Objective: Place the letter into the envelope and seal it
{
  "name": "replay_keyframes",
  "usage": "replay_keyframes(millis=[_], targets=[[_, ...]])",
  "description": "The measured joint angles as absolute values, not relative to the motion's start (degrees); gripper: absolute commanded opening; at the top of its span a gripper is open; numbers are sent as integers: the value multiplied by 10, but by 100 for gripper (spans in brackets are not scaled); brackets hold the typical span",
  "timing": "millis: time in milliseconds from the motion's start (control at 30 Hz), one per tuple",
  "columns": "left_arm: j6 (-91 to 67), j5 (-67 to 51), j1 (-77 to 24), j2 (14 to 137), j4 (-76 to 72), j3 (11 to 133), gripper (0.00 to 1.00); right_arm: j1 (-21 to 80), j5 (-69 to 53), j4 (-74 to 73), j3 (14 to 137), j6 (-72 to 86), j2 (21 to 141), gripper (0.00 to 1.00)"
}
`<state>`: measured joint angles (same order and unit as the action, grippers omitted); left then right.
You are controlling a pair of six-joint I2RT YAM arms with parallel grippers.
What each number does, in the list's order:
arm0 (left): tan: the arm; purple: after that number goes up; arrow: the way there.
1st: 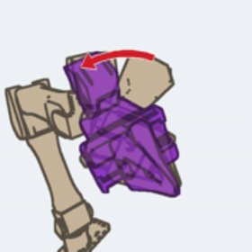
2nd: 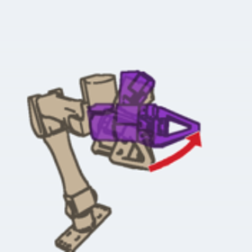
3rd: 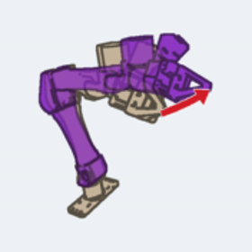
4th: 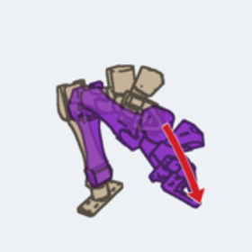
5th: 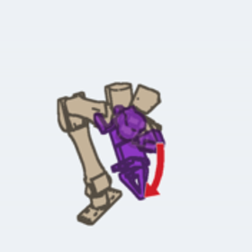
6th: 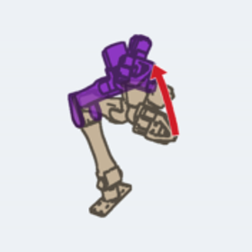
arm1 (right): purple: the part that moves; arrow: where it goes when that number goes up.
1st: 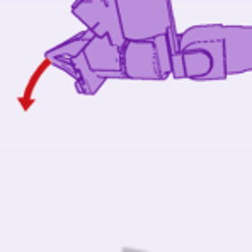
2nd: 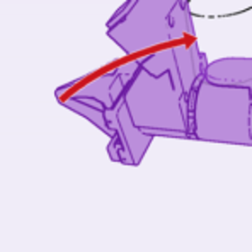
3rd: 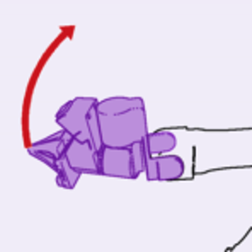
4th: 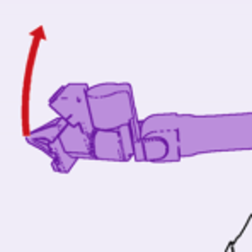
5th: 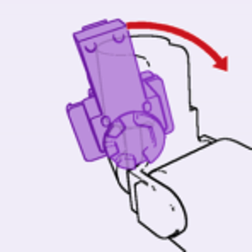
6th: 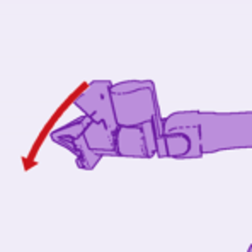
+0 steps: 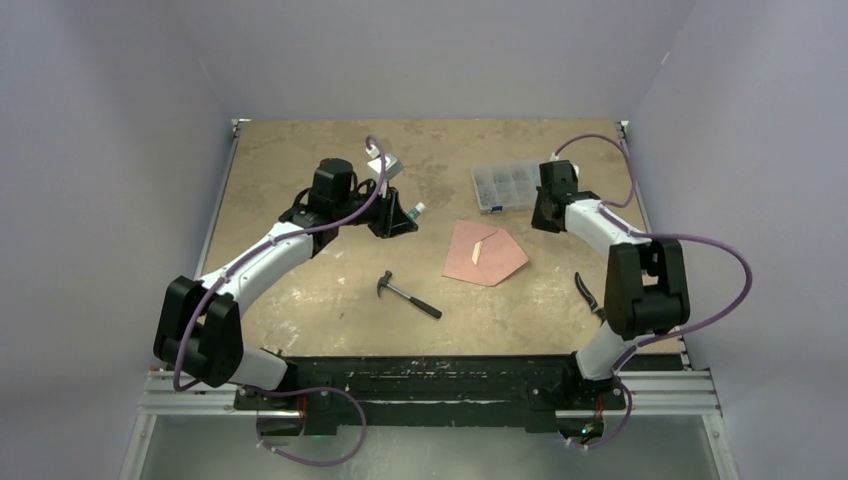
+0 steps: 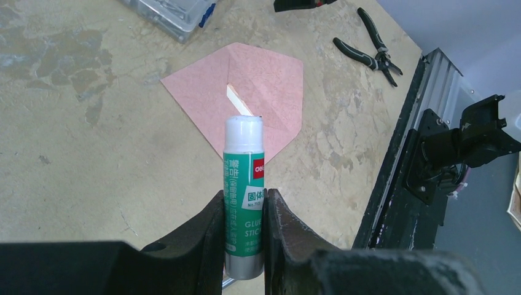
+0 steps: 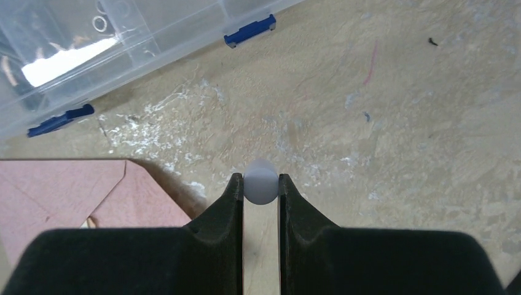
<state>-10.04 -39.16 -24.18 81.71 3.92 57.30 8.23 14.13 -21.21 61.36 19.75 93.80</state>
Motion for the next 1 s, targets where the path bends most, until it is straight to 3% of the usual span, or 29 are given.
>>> replay_keyframes(millis=[200,367,433,800,867,1000], targets=[[-106,-391,-242,818,33,573,0,90,144,-180,596,198,992,19],[-110,-391,-242,819,25,573,0,91,147,-159,586,200,1000,50],[-112,-390,-242,819,24,573,0,91,150,-155,583,201,1000,58],[-164,-383,-244,819,-4,573,0,91,110,-163,582,207,881,62],[-191,-383,-244,819,-28,573,0,91,50,-135,578,207,836,65],[-252,-387,-244,819,-101,573,0,101,-146,63,508,278,740,78]])
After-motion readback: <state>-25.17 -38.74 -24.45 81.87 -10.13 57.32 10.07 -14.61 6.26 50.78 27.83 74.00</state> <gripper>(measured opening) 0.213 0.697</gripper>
